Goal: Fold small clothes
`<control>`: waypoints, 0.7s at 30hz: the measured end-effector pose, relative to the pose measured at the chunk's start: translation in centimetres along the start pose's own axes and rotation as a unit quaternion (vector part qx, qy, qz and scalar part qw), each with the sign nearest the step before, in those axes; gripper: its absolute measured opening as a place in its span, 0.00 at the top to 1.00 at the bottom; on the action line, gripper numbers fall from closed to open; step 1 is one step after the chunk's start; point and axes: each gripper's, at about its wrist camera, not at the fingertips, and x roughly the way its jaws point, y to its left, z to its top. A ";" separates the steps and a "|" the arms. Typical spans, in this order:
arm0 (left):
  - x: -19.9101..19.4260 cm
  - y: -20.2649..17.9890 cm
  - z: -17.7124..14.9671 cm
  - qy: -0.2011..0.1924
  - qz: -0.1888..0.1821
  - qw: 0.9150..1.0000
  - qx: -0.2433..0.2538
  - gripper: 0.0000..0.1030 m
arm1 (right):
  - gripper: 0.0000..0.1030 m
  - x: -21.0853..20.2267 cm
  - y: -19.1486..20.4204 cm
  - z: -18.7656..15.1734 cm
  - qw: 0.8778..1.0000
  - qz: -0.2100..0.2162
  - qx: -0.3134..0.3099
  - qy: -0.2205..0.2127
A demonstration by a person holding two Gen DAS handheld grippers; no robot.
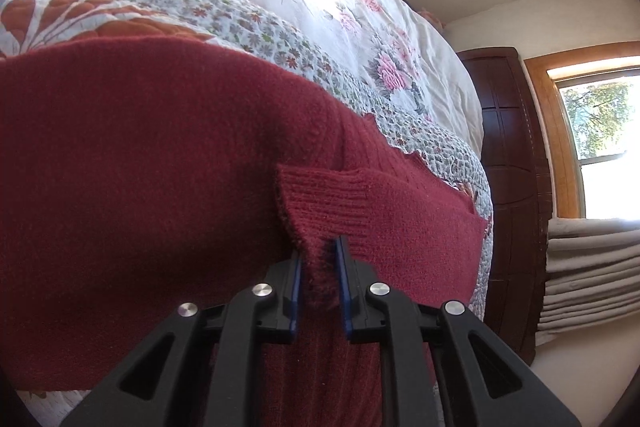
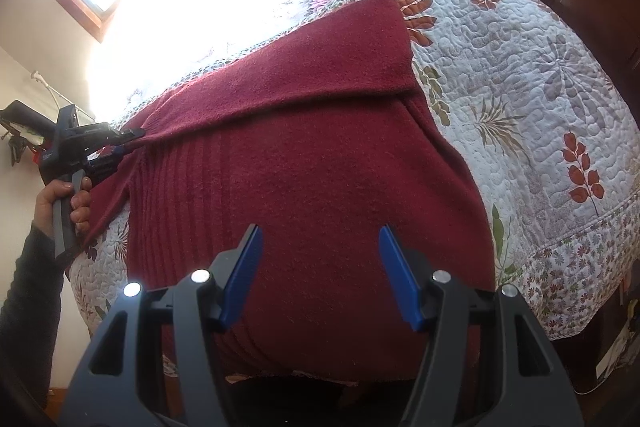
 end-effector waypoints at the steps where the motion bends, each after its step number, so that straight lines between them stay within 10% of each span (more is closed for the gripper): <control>1: -0.9 -0.2 -0.1 -0.018 0.021 1.000 -0.002 0.70 | 0.41 -0.1 0.0 0.0 1.000 0.000 0.001 -0.001; 6: -4.9 -2.2 -1.4 -0.110 0.027 0.993 -0.010 0.44 | 0.41 -0.1 -0.4 0.1 1.000 -0.002 0.009 -0.001; 13: 1.6 -3.5 -2.7 -0.019 0.006 1.000 0.010 0.39 | 0.41 0.0 0.6 0.4 1.000 0.006 -0.004 -0.001; 21: -2.4 1.7 -3.9 -0.052 -0.008 0.996 -0.077 0.38 | 0.39 -0.6 0.5 1.0 1.000 0.017 -0.007 -0.003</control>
